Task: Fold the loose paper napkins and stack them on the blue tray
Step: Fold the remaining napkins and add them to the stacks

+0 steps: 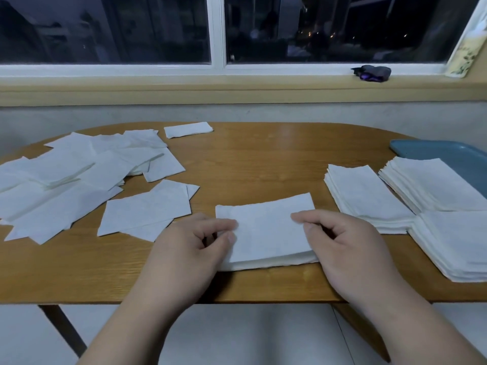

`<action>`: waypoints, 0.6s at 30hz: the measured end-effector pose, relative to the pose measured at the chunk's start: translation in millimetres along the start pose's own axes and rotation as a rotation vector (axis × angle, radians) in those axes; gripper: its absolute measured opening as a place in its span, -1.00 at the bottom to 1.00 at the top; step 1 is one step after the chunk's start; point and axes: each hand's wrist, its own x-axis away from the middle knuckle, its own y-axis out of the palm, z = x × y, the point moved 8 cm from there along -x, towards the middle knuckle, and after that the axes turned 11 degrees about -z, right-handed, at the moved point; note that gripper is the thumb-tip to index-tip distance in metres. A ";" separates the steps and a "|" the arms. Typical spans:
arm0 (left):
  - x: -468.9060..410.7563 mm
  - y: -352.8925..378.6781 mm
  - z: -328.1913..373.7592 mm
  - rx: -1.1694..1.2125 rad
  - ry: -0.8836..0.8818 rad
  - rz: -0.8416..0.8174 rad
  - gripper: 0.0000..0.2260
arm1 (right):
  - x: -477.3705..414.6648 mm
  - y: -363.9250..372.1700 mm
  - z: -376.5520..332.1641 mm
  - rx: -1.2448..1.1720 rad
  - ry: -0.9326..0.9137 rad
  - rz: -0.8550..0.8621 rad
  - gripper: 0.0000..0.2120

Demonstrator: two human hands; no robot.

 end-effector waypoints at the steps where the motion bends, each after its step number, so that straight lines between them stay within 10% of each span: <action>1: -0.5 1.6 -0.5 -0.021 -0.001 -0.003 -0.86 | -1.2 0.4 1.7 0.053 0.005 -0.003 -0.73; 18: 2.3 6.4 -2.3 -0.269 0.042 0.033 -0.89 | -3.0 12.9 0.5 0.576 -0.018 0.015 -0.74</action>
